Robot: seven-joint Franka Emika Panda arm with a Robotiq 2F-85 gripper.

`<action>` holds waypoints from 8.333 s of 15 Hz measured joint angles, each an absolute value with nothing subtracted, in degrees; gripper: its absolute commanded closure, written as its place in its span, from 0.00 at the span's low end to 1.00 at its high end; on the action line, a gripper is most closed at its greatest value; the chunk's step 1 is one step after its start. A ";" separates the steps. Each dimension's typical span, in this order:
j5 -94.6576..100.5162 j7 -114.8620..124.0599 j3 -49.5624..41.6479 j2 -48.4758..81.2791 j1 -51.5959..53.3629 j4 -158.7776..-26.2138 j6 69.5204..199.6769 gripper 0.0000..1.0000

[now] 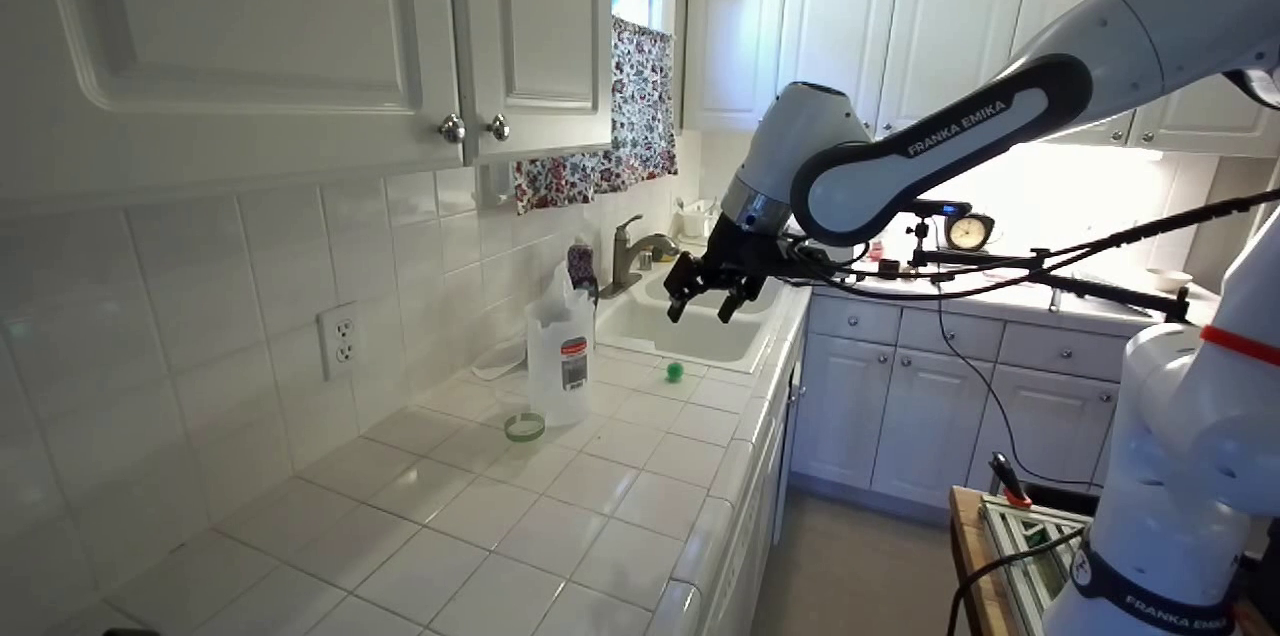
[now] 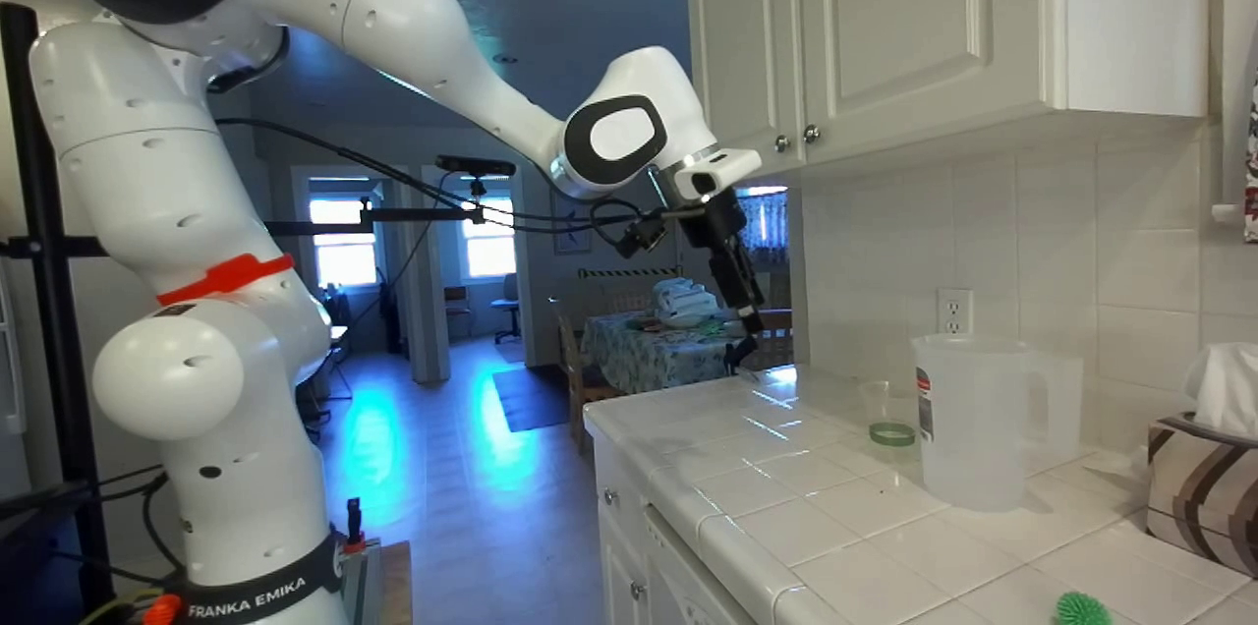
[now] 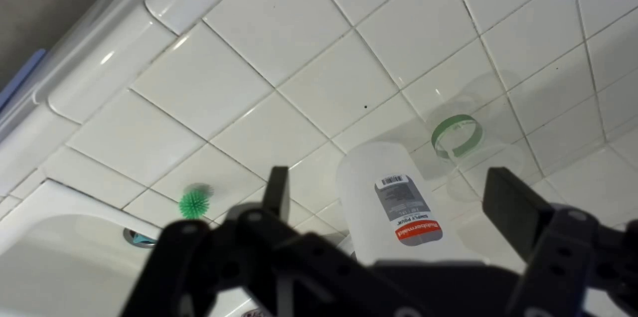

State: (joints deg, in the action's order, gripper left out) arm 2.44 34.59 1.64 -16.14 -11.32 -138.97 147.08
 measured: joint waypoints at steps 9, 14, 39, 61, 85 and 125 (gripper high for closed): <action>2.44 36.41 0.95 -15.83 -12.03 -138.61 146.97 0.00; 2.39 36.62 -2.38 -12.31 -13.43 -134.24 148.71 0.00; -1.57 24.76 -5.77 -0.44 -11.43 -122.28 151.47 0.00; -11.56 18.44 -8.36 19.86 -11.47 -97.74 141.26 0.00; -11.64 23.58 -8.42 34.61 -9.92 -81.74 138.22 0.97; 19.27 41.80 -20.38 33.88 3.93 -78.84 138.40 0.99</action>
State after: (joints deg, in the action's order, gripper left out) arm 19.27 41.80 -20.38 33.88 3.93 -78.84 138.40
